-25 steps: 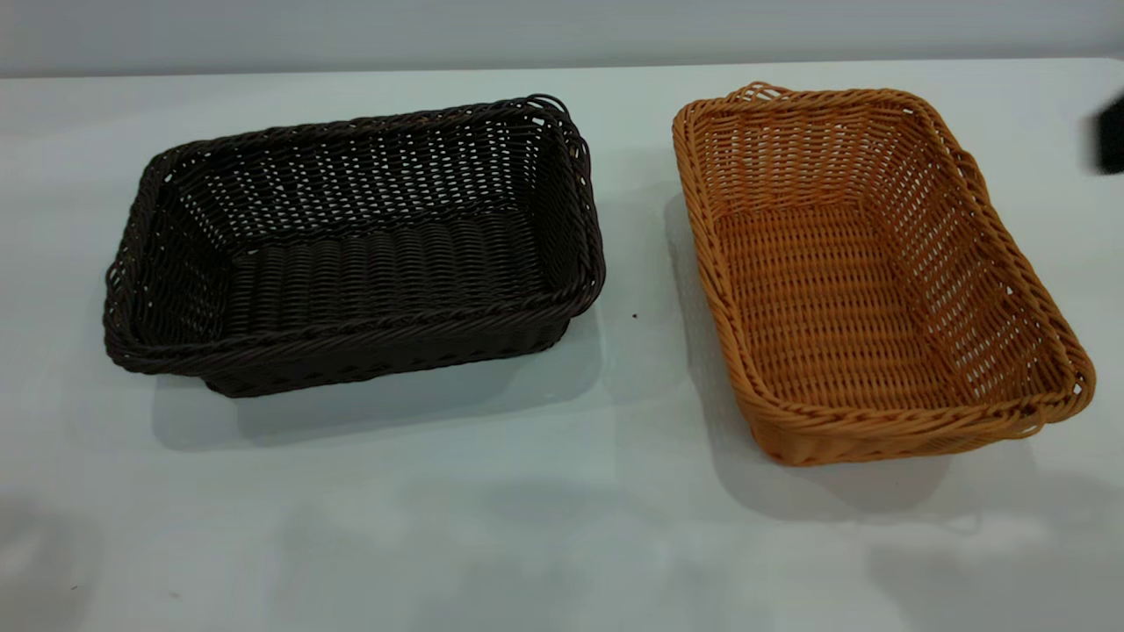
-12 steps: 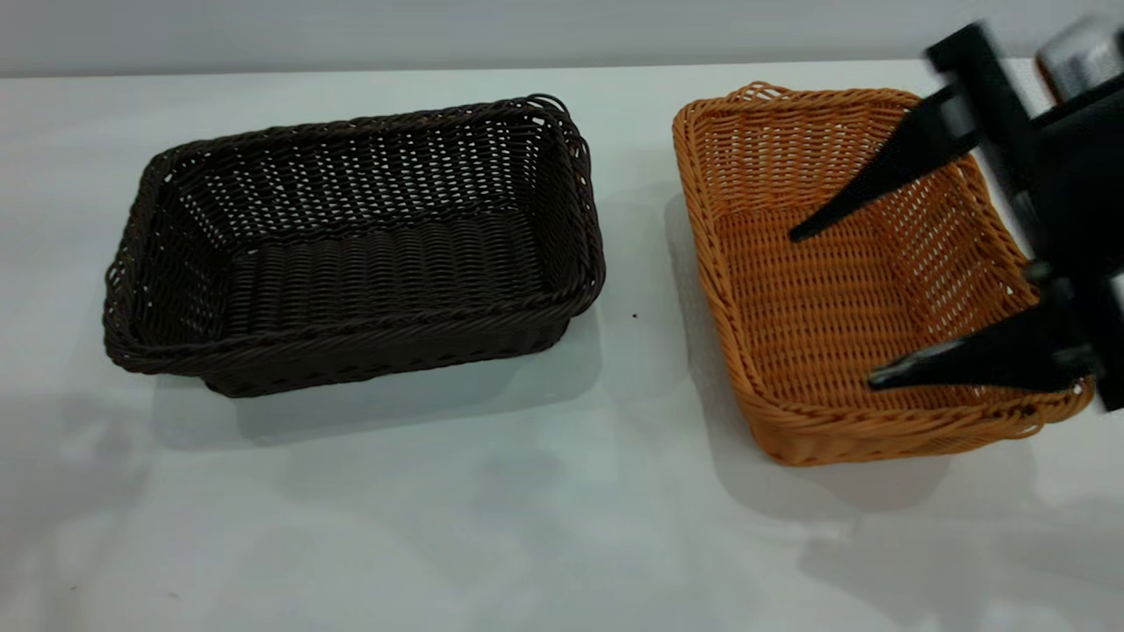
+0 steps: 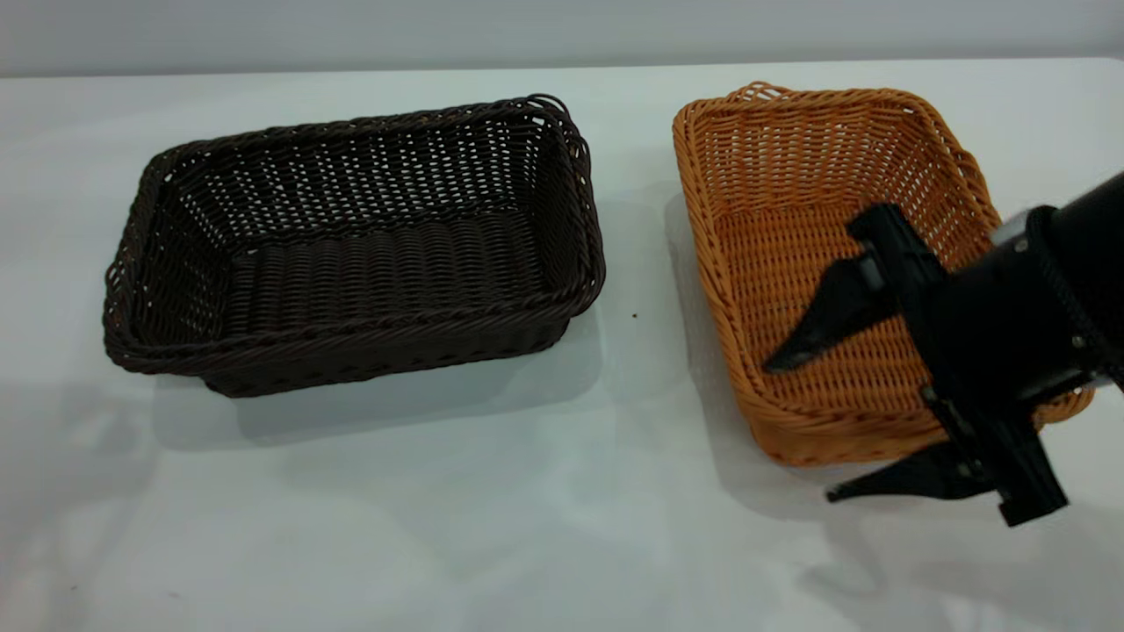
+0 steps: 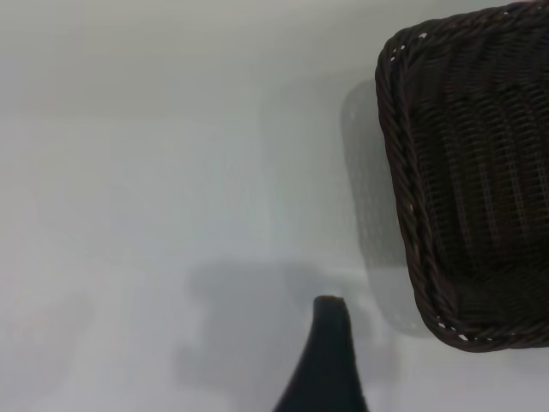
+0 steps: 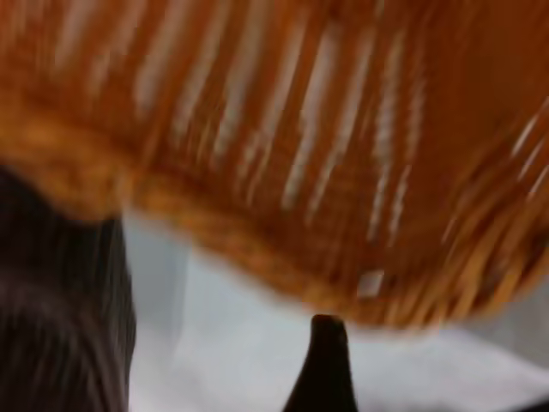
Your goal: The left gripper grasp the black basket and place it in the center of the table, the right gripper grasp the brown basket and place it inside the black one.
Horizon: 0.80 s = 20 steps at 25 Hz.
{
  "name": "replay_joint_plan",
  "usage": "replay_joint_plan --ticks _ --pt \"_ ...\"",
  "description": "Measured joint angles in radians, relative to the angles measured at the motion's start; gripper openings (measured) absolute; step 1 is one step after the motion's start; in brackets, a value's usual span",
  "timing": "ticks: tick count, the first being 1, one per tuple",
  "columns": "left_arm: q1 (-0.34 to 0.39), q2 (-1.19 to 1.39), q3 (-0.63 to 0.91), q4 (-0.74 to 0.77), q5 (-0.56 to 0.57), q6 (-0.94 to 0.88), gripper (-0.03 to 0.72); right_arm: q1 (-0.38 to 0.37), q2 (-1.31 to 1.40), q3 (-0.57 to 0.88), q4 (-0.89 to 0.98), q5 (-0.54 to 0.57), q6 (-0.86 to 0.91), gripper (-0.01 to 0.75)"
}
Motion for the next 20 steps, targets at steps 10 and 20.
replay_joint_plan --ticks 10,20 --pt "0.000 0.058 0.000 0.000 -0.037 -0.025 0.590 0.000 0.078 -0.057 0.008 -0.142 0.046 0.543" --pt "0.000 0.295 -0.086 0.000 0.008 -0.051 0.590 0.000 0.130 -0.101 0.010 -0.177 0.026 0.498"
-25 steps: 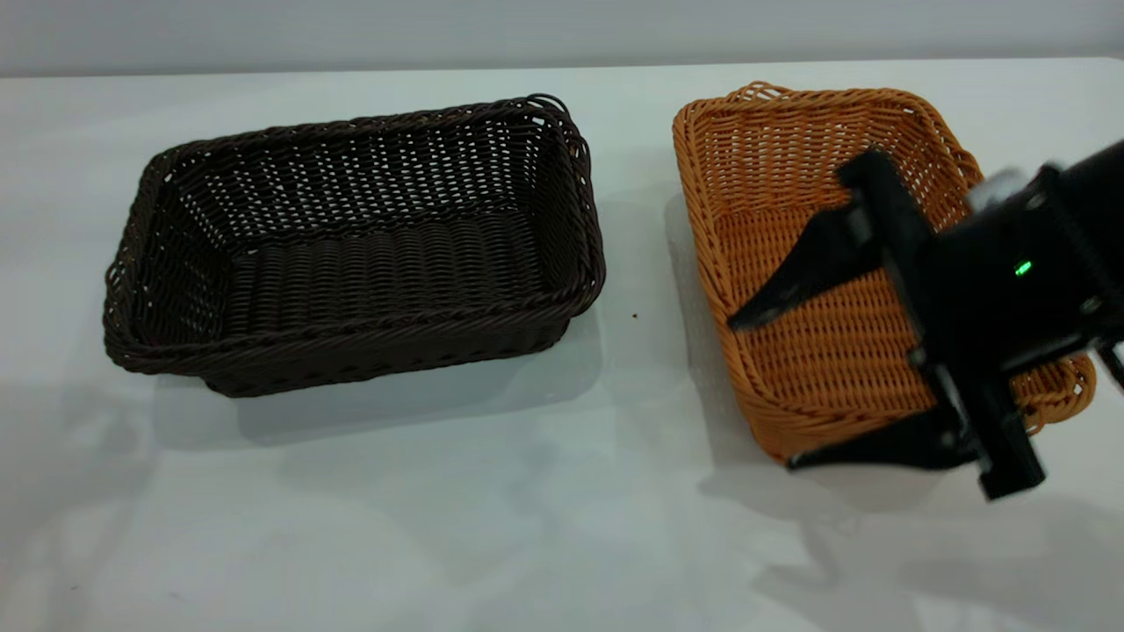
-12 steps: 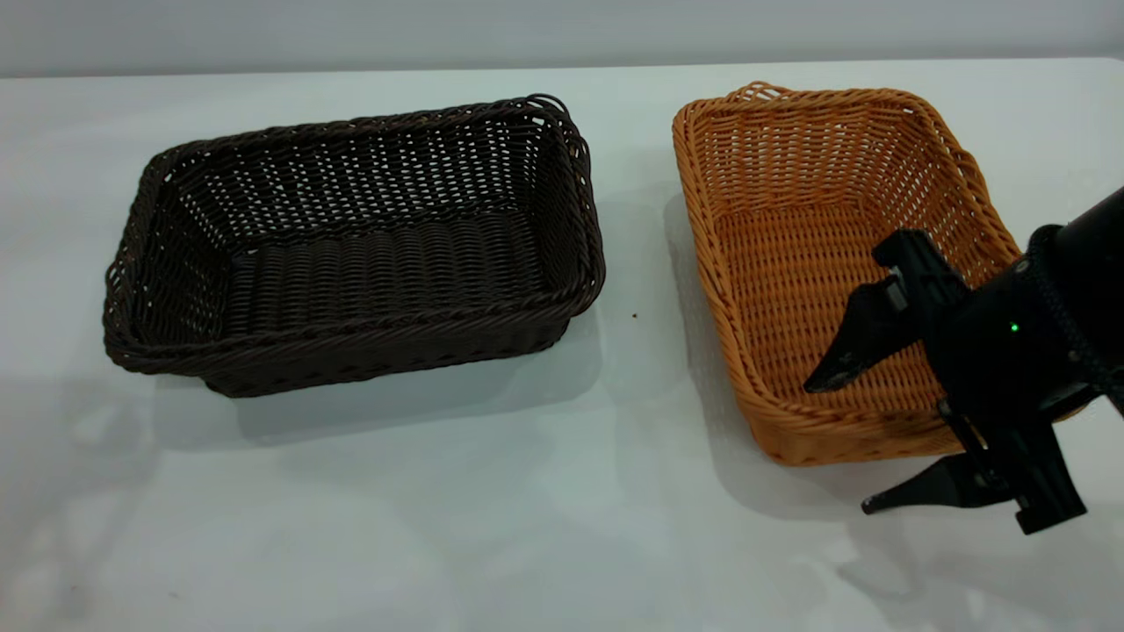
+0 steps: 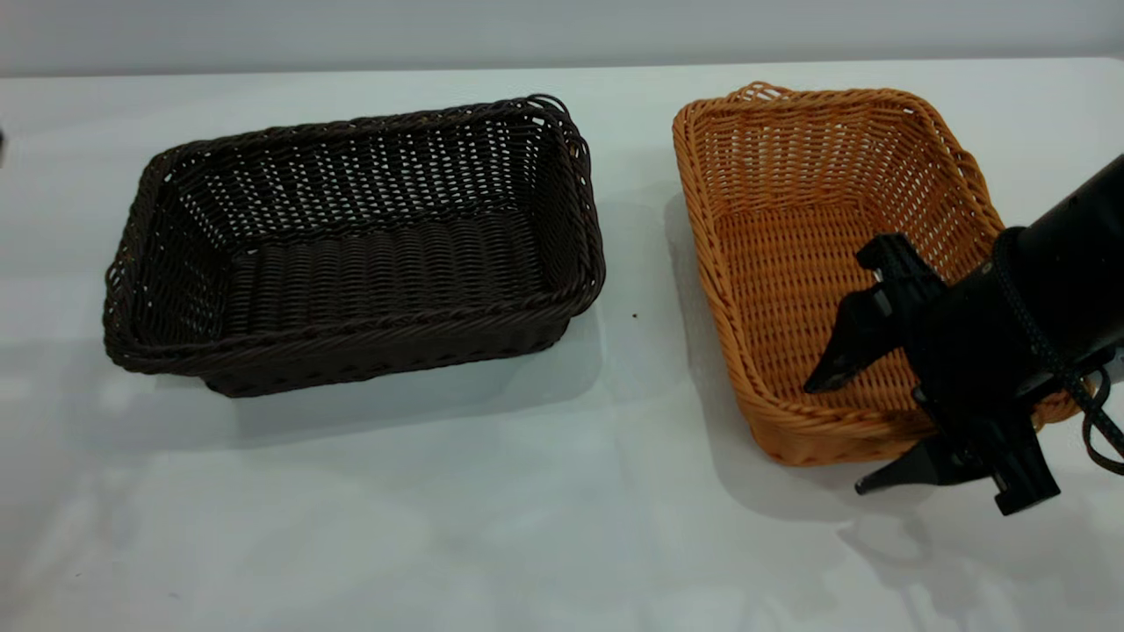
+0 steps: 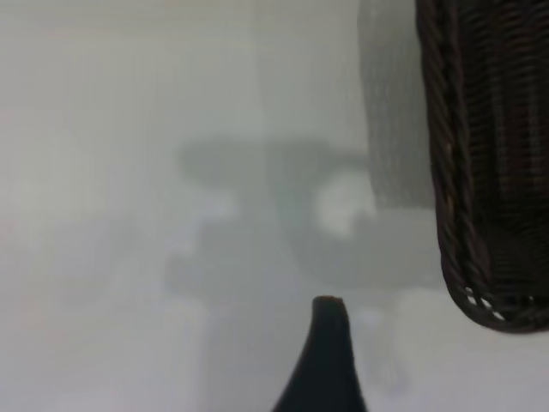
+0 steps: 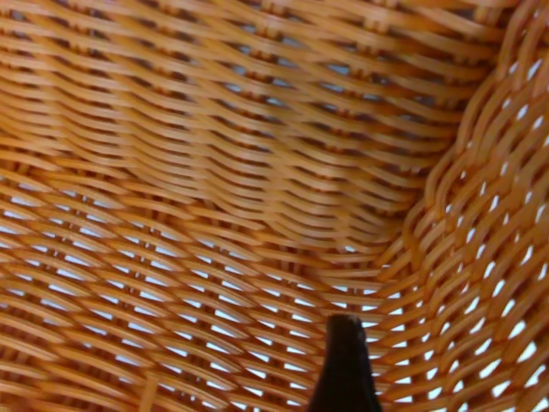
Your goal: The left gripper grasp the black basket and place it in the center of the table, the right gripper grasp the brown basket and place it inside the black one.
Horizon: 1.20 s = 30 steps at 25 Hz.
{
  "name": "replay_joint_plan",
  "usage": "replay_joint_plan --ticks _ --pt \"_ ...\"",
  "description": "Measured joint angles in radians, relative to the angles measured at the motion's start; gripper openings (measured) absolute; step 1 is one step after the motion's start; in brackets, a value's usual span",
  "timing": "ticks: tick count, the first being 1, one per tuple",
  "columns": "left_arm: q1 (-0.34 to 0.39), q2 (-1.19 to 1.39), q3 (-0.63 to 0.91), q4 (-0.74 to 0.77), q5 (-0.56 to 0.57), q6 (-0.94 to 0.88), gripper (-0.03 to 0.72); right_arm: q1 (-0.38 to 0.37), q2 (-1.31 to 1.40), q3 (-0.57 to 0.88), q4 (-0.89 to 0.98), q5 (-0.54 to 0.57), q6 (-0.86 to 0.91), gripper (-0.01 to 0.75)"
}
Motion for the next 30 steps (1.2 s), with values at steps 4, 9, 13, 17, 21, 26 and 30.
replay_joint_plan --ticks 4,9,13,17,21,26,30 --pt "0.000 0.151 -0.114 -0.011 -0.020 -0.013 0.590 0.000 0.006 0.000 0.000 -0.001 -0.004 0.498" --pt "-0.001 0.339 -0.238 -0.034 -0.029 -0.017 0.590 0.000 0.006 0.000 0.000 -0.008 -0.007 0.496" --pt "-0.030 0.459 -0.291 -0.039 -0.044 -0.012 0.590 0.000 0.006 0.000 0.000 -0.012 -0.007 0.495" --pt "-0.076 0.545 -0.335 -0.043 -0.067 -0.012 0.590 0.000 0.006 0.000 0.000 -0.016 -0.007 0.495" --pt "-0.091 0.621 -0.370 -0.043 -0.095 -0.011 0.588 0.000 0.006 0.000 0.000 -0.019 -0.007 0.493" --pt "-0.091 0.688 -0.372 -0.043 -0.138 -0.011 0.507 0.000 0.006 0.000 0.000 -0.057 -0.007 0.417" --pt "-0.090 0.701 -0.373 -0.042 -0.153 -0.011 0.323 0.000 0.006 0.000 0.003 -0.089 -0.007 0.236"
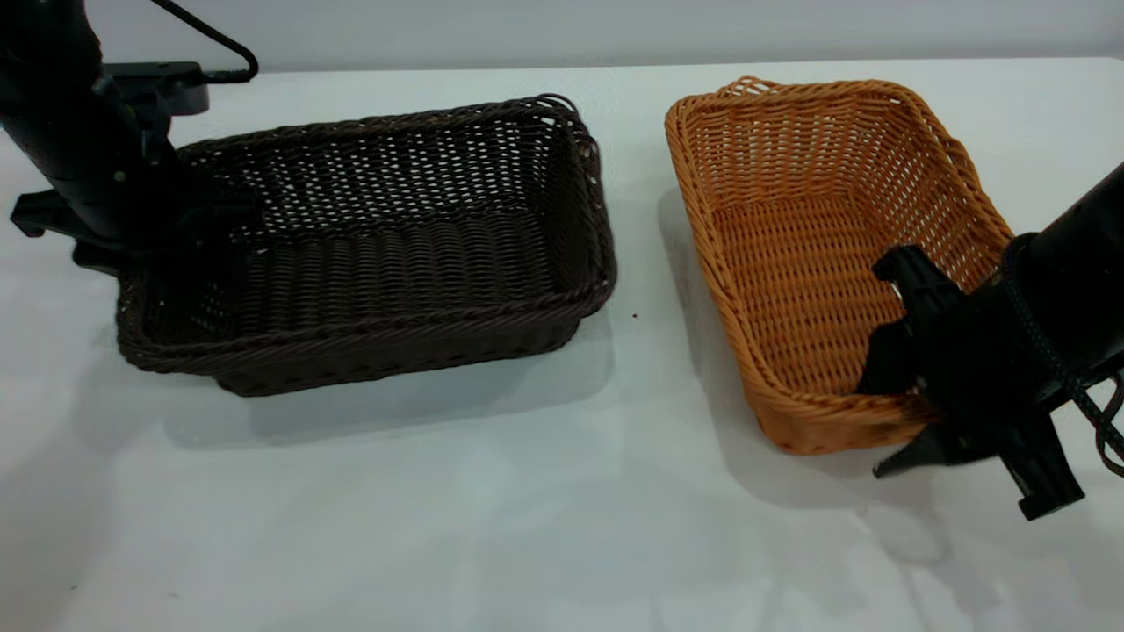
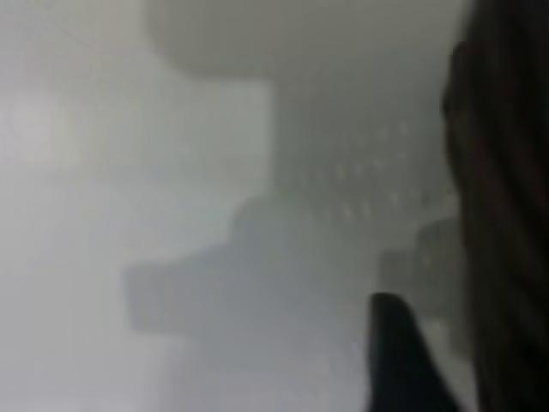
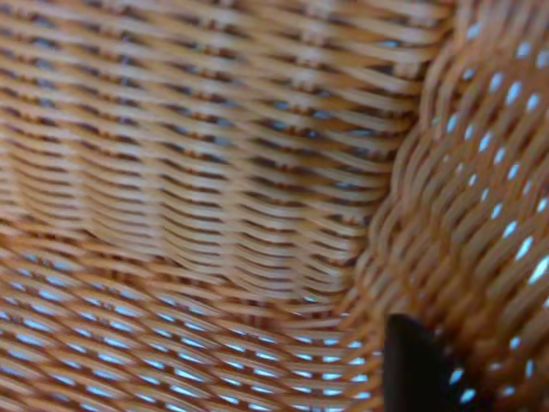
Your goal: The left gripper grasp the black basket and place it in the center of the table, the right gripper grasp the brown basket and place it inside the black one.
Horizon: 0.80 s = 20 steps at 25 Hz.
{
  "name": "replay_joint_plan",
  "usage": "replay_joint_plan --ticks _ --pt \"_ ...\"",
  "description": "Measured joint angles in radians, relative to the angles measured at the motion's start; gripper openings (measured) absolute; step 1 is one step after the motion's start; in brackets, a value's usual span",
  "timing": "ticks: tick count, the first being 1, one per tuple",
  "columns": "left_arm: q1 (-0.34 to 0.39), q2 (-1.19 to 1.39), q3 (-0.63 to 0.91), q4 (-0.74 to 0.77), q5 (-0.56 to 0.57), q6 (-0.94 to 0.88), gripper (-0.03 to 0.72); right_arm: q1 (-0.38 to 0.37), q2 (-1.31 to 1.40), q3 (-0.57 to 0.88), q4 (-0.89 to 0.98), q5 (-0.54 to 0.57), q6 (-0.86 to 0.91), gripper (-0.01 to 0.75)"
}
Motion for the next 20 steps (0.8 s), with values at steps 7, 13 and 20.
replay_joint_plan --ticks 7,13,20 --pt "0.000 -0.001 -0.011 -0.044 -0.027 -0.018 0.090 -0.008 -0.004 -0.013 0.011 -0.008 0.001 0.078" --pt "-0.007 -0.001 -0.011 -0.050 -0.002 0.004 0.089 -0.119 -0.070 -0.104 -0.016 -0.008 -0.062 0.074" --pt "-0.123 -0.001 -0.011 -0.045 -0.025 0.032 0.087 -0.256 -0.129 -0.265 -0.246 0.106 -0.114 0.073"
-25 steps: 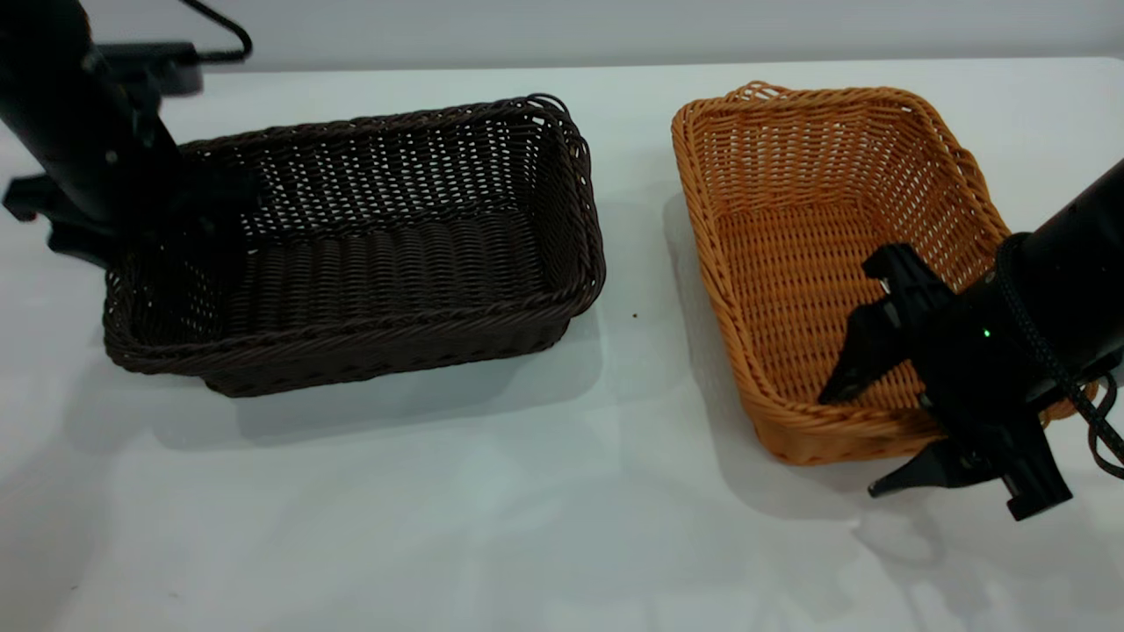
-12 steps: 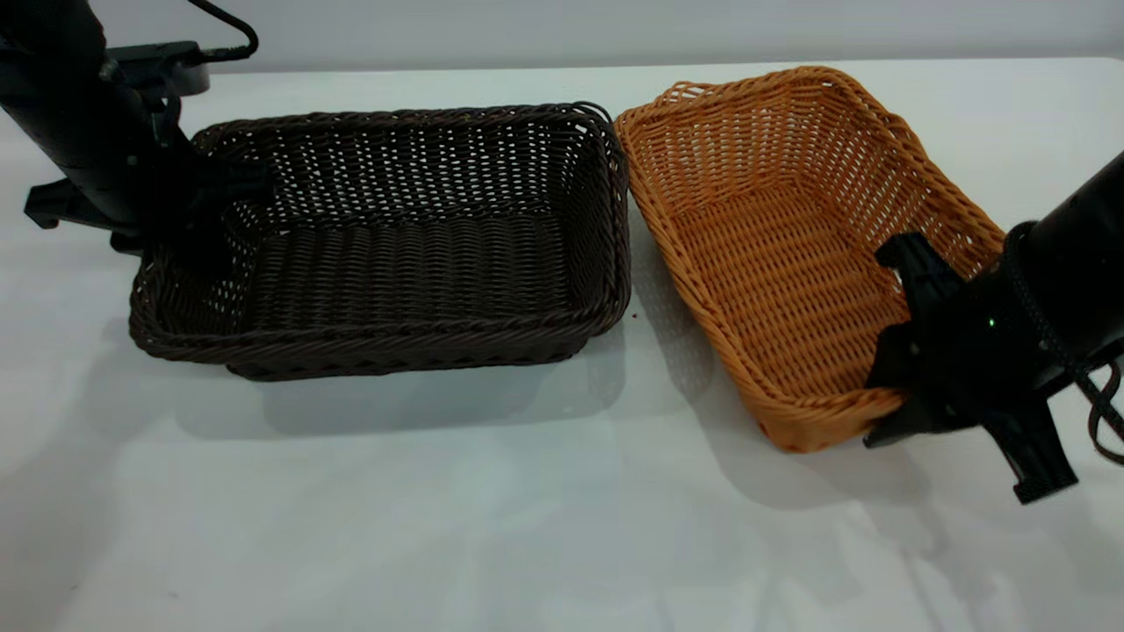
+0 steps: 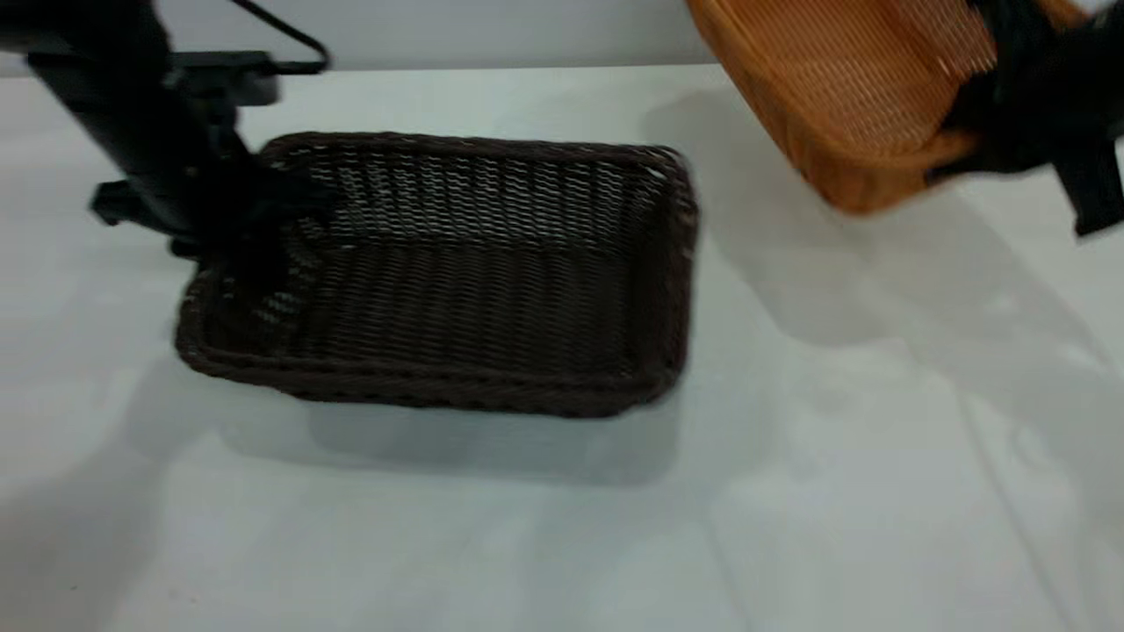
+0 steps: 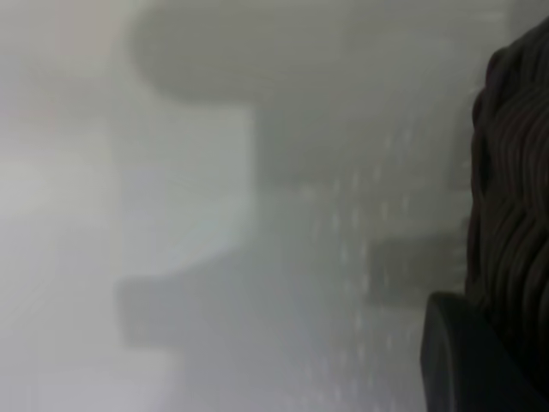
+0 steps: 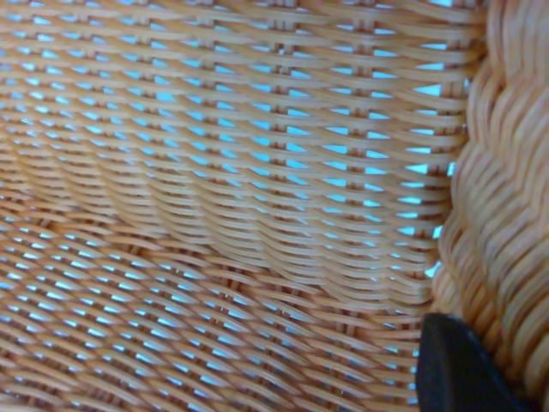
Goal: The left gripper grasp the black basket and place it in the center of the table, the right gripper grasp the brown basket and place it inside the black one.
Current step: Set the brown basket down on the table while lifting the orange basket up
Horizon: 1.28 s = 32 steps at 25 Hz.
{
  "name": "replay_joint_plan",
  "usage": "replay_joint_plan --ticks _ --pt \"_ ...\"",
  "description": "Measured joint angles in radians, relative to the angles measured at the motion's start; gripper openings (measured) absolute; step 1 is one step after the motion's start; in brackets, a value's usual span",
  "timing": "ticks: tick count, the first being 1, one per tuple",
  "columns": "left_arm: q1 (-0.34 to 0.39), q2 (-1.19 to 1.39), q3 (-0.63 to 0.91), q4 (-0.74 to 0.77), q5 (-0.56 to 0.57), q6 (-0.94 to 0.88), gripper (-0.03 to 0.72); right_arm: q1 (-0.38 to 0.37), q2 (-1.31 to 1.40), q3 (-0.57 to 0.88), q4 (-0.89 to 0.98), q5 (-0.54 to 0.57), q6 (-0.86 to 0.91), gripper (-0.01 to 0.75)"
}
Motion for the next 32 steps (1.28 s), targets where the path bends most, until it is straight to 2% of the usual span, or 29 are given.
replay_joint_plan --ticks 7,10,16,19,24,26,28,32 --pt "-0.092 0.043 -0.068 0.008 0.068 -0.057 0.087 -0.105 -0.002 -0.156 -0.492 0.318 0.149 0.073" --pt "-0.116 0.075 -0.138 0.020 0.129 -0.067 0.087 -0.127 -0.002 -0.219 -0.629 0.433 0.173 0.073" --pt "-0.126 0.091 -0.204 0.001 0.222 -0.072 0.099 -0.130 -0.002 -0.307 -0.709 0.495 0.188 0.073" --pt "-0.128 0.091 -0.221 -0.003 0.284 -0.063 0.172 -0.132 -0.002 -0.344 -0.739 0.509 0.189 0.073" --pt "-0.131 0.055 -0.226 0.021 0.431 -0.041 0.414 -0.132 -0.002 -0.374 -0.821 0.554 0.191 0.073" --pt "-0.131 0.002 -0.226 0.053 0.478 -0.029 0.475 -0.132 -0.002 -0.374 -0.850 0.569 0.191 0.073" --pt "-0.131 -0.060 -0.226 0.098 0.525 -0.025 0.505 -0.132 -0.002 -0.374 -0.868 0.577 0.192 0.073" --pt "-0.131 -0.222 -0.226 0.234 0.642 -0.028 0.509 -0.130 -0.002 -0.374 -0.874 0.593 0.192 0.073"
